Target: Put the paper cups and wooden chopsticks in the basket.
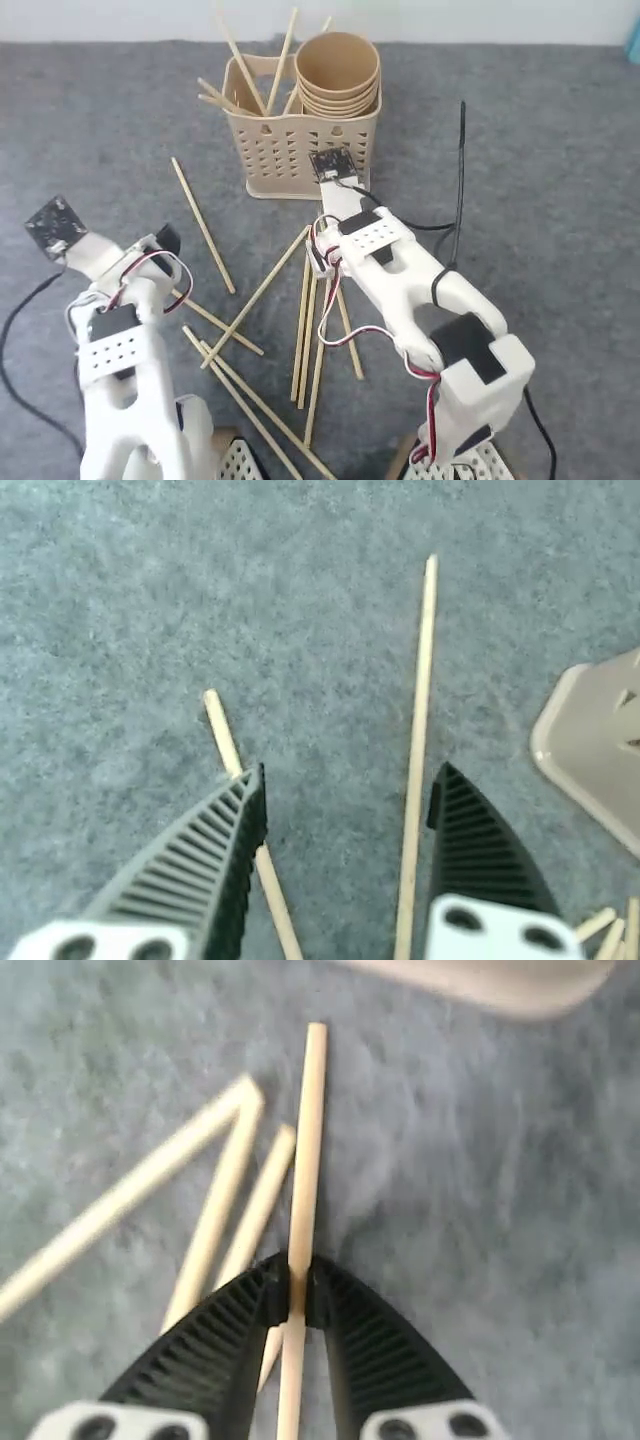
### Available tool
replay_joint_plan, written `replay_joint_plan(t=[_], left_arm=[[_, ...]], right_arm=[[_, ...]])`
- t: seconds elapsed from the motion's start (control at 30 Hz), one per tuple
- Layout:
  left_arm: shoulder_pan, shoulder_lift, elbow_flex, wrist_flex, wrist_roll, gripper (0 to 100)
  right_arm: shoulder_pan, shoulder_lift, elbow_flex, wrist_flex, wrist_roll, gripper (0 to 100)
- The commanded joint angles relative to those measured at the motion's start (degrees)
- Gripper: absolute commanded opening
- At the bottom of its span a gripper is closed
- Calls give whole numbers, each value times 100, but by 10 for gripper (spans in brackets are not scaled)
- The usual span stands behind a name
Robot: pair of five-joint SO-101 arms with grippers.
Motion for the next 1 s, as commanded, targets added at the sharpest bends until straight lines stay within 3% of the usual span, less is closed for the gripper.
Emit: replay_joint_plan(t=[0.0,0.23,0.33,0.67,0.97], left_arm=[[-88,853,-585,-35,35,255],[-563,2804,-2167,1020,18,256],[-624,3508,-2659,1099,26,254],[-642,4756,-3916,1960,53,249],[-571,5978,-5051,2347,70,8]], right_arm=[[66,-778,-123,752,-26,9],[66,-2633,-123,1727,-26,9],[66,-3327,-114,1930,-26,9],[75,-4796,-114,2220,-26,8],[75,-5578,-123,2158,-26,8]])
